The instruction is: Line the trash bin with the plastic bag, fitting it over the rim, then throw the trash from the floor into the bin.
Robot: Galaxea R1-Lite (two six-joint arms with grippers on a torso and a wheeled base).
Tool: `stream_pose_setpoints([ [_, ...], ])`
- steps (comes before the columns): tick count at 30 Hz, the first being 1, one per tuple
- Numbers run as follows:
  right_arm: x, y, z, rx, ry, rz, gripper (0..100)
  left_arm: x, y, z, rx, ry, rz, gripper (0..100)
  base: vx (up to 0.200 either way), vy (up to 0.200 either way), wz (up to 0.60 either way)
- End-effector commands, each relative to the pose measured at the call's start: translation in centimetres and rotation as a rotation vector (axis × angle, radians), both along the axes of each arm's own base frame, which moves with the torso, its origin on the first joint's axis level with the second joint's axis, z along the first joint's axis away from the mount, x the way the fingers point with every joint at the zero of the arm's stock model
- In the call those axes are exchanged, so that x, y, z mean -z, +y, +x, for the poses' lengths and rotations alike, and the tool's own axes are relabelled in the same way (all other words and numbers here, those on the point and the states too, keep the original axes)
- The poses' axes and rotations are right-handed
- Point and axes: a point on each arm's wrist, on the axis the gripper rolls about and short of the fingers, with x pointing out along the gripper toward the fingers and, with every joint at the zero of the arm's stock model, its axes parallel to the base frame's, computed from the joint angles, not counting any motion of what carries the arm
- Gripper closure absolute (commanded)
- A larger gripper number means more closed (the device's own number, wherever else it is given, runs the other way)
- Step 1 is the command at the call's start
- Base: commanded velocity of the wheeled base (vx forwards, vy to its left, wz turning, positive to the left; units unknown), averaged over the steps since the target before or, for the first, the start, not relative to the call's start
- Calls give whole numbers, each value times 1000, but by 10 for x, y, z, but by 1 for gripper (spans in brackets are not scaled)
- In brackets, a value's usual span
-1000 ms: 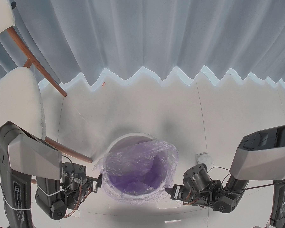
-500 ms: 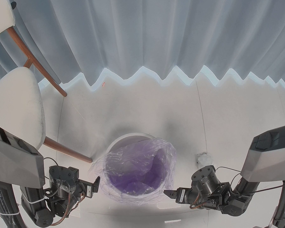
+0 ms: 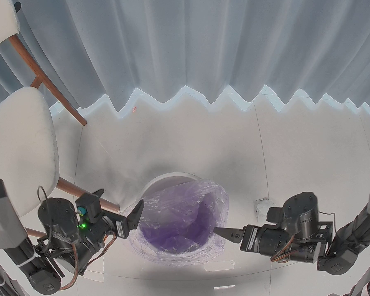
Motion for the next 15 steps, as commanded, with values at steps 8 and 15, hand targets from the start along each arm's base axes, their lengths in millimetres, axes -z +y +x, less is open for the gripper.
stream_pose_setpoints([
  [8, -78, -27, -7, -9, -130, 305, 0, -115, -34, 8, 174, -364, -503, 0, 0, 0, 0],
  [15, -88, -37, -9, -12, -150, 337, 0, -147, -56, 12, 265, -326, -831, 0, 0, 0, 0],
])
